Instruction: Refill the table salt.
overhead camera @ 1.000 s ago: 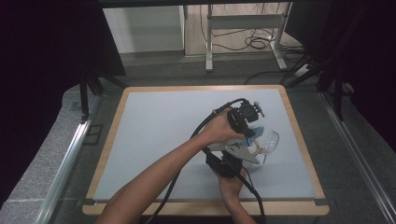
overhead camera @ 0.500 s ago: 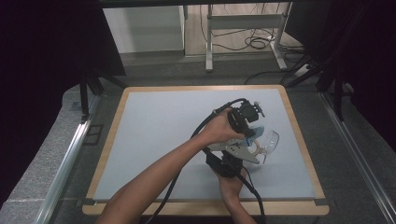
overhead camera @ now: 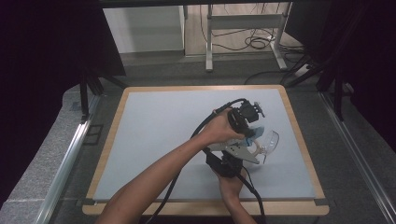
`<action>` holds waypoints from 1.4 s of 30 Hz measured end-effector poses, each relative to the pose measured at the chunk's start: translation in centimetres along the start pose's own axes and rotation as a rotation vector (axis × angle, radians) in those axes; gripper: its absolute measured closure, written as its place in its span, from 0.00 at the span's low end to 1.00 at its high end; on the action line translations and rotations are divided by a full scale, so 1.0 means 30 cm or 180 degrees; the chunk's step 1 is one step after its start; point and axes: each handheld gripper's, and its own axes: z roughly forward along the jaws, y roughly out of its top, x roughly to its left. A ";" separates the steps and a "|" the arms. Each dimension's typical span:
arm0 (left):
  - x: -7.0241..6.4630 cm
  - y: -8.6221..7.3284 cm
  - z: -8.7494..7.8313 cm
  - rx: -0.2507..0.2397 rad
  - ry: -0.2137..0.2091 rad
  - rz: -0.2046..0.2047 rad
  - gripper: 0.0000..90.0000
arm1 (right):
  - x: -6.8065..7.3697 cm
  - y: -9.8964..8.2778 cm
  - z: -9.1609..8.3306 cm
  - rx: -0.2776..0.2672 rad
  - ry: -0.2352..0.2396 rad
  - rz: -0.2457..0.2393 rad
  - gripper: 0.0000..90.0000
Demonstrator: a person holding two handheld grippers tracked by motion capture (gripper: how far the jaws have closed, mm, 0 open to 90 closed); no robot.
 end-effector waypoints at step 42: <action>-0.008 0.008 0.015 0.0052 0.0009 0.0028 1.00 | -0.003 0.000 -0.001 -0.0038 -0.0023 0.0056 0.61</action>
